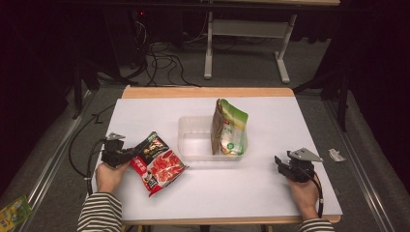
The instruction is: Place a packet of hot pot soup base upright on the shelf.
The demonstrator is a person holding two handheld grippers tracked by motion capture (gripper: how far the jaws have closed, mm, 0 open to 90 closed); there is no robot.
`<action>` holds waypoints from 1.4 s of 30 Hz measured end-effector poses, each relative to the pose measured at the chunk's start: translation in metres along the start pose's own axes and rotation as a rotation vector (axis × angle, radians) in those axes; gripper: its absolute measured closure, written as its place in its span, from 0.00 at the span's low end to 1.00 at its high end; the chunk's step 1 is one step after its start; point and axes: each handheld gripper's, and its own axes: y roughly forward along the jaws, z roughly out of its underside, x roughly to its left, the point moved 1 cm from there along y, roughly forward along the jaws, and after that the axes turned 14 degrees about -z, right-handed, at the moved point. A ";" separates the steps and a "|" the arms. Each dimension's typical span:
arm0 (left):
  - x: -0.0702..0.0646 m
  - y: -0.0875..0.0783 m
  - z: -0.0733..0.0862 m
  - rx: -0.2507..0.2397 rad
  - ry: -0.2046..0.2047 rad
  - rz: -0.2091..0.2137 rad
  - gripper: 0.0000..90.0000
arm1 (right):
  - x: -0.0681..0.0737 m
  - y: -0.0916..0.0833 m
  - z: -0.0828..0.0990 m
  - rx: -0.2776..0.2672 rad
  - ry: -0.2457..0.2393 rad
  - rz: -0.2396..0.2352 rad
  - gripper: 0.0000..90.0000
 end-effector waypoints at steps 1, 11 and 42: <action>0.000 0.000 0.000 0.000 0.005 0.001 0.90 | 0.000 0.000 0.000 0.001 -0.001 0.000 0.50; -0.004 -0.011 -0.001 -0.020 0.046 -0.001 0.98 | 0.000 0.000 0.000 -0.001 0.003 0.001 0.50; -0.009 -0.082 -0.009 -0.163 -0.016 0.140 0.99 | 0.001 -0.002 0.001 -0.016 0.011 0.000 0.50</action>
